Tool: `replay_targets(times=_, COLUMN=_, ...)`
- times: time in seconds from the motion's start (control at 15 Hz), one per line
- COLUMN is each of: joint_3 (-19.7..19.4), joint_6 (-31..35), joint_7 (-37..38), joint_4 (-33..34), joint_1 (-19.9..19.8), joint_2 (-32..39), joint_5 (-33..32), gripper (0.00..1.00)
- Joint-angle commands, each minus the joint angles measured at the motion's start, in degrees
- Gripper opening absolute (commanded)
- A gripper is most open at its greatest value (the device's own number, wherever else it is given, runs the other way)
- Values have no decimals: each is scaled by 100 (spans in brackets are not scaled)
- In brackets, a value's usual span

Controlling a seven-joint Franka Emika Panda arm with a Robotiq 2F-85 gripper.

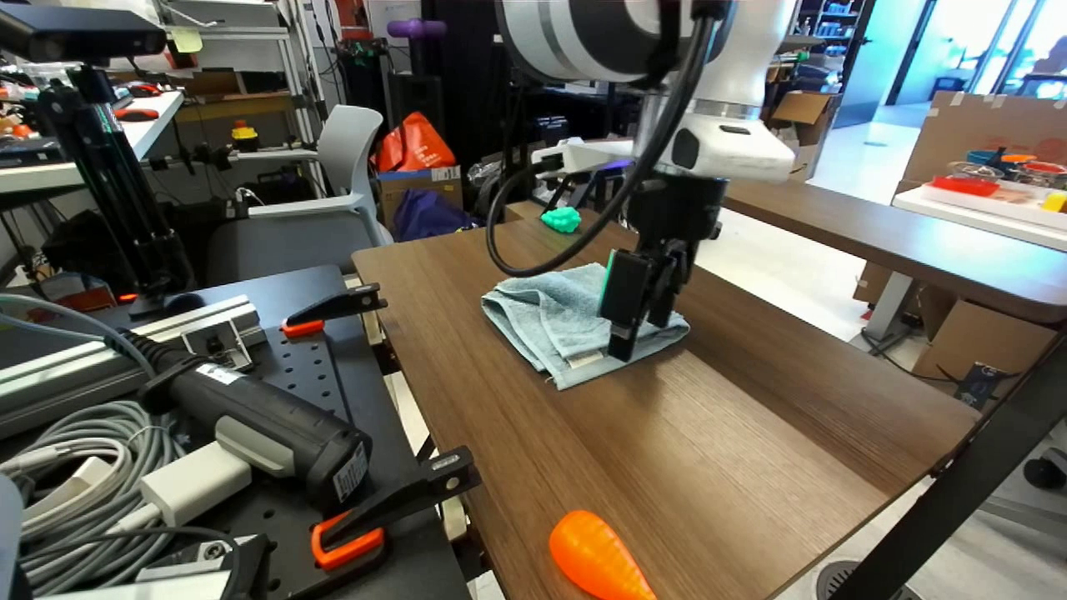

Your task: Use the towel the table

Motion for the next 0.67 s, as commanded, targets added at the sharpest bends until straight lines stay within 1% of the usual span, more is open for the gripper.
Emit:
replay_targets(times=0.0, joint_3=-376, joint_6=-423, joint_7=903, joint_4=480, joint_1=65, joint_2=387, joint_5=-376, gripper=100)
replay_targets(times=0.07, joint_3=-382, joint_6=-511, joint_7=1011, joint_4=573, joint_1=32, joint_2=458, joint_5=-425, gripper=100)
replay_targets(times=0.2, joint_3=-379, joint_6=-588, joint_7=1153, joint_4=523, joint_1=62, joint_2=391, joint_5=-541, gripper=100)
replay_targets(times=0.33, joint_3=-322, joint_6=-437, joint_7=1167, joint_4=248, joint_1=108, joint_2=130, joint_5=-667, gripper=100)
replay_targets(times=0.6, joint_3=-273, joint_6=13, joint_7=1198, joint_4=-292, joint_1=378, joint_2=-461, joint_5=-1003, gripper=100)
